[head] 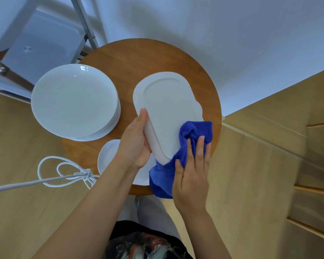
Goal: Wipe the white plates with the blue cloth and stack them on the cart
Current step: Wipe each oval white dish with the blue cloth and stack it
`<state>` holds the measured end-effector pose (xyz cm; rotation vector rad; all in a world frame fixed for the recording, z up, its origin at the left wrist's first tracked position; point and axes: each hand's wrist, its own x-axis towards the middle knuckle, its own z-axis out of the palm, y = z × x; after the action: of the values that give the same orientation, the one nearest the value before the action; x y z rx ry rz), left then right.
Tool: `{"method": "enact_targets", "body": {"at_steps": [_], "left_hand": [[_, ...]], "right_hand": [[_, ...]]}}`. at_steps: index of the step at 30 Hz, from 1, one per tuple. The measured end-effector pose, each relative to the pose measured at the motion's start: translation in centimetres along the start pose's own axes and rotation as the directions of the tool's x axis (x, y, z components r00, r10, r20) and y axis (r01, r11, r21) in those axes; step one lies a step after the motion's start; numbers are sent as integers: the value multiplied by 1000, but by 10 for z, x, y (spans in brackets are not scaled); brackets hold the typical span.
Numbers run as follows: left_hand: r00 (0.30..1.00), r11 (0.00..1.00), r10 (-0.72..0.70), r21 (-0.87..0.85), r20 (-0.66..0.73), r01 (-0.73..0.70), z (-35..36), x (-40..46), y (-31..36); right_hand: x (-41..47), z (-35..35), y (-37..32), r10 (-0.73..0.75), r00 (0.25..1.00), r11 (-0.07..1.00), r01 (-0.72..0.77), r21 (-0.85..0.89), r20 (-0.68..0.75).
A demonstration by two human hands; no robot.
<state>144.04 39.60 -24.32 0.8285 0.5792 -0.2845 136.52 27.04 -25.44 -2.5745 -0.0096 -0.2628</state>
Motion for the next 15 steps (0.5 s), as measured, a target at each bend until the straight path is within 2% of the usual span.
{"method": "enact_targets", "body": {"at_steps": [4, 6, 8, 10, 12, 14, 15], "left_hand": [[994, 999, -18, 30, 106, 15, -15, 5, 7], [991, 998, -24, 67, 131, 16, -24, 7, 11], [990, 993, -28, 113, 139, 13, -34, 8, 15], [995, 987, -7, 161, 103, -9, -44, 7, 20], [1000, 973, 16, 232, 26, -21, -54, 3, 23], [997, 910, 60, 413, -54, -33, -62, -4, 23], [992, 844, 99, 534, -82, -40, -65, -8, 22]], "right_hand": [[6, -5, 13, 4, 1000, 994, -6, 106, 18], [8, -7, 21, 25, 994, 979, -46, 197, 107], [10, -10, 29, 117, 971, 947, -172, 272, 206], [14, -13, 39, 248, 941, 907, -309, 287, 230], [21, -21, 50, 325, 923, 887, -373, 271, 206], [29, -30, 59, 333, 919, 885, -383, 267, 212], [32, -34, 61, 324, 918, 887, -379, 265, 228]]}}
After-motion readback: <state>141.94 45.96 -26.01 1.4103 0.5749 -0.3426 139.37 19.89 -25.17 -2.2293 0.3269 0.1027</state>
